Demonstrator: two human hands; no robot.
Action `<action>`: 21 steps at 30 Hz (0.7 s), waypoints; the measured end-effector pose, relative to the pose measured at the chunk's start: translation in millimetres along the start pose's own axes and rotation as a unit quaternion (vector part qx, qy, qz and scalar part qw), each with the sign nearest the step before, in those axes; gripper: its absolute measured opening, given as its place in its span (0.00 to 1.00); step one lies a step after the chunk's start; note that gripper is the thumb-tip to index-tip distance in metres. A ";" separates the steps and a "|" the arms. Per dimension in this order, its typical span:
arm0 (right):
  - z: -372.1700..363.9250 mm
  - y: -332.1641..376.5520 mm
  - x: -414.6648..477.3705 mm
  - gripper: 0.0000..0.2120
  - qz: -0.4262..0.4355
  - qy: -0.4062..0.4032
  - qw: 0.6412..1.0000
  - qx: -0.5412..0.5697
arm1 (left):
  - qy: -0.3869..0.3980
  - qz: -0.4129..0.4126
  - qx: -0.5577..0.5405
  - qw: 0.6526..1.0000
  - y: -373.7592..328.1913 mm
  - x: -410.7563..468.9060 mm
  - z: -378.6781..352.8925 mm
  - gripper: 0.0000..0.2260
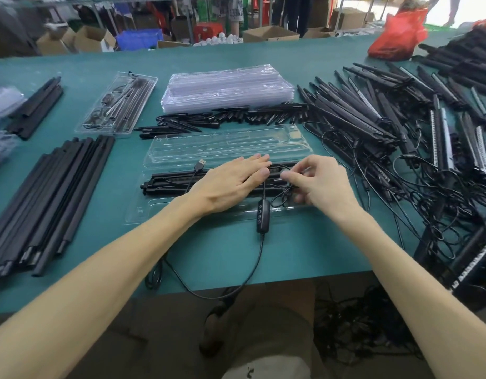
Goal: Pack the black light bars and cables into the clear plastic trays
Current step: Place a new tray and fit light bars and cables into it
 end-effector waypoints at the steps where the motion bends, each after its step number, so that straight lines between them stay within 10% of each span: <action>1: 0.0 -0.8 -0.2 0.11 0.017 -0.023 0.998 -0.062 | 0.000 0.001 0.003 1.000 0.0 0.5 -0.3 0.27; 21: 15.3 -1.0 -41.8 0.09 0.191 0.002 0.937 -0.294 | -0.016 0.005 0.041 0.999 5.6 4.9 -4.5 0.30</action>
Point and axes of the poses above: each hand's wrist, its own x-axis towards the middle knuckle, its own z-axis out of the back of the hand, y = z × x, the point moved 1 cm from there along x, towards the middle knuckle, and after that the axes turned 1 degree about z, right-handed, at the moved point
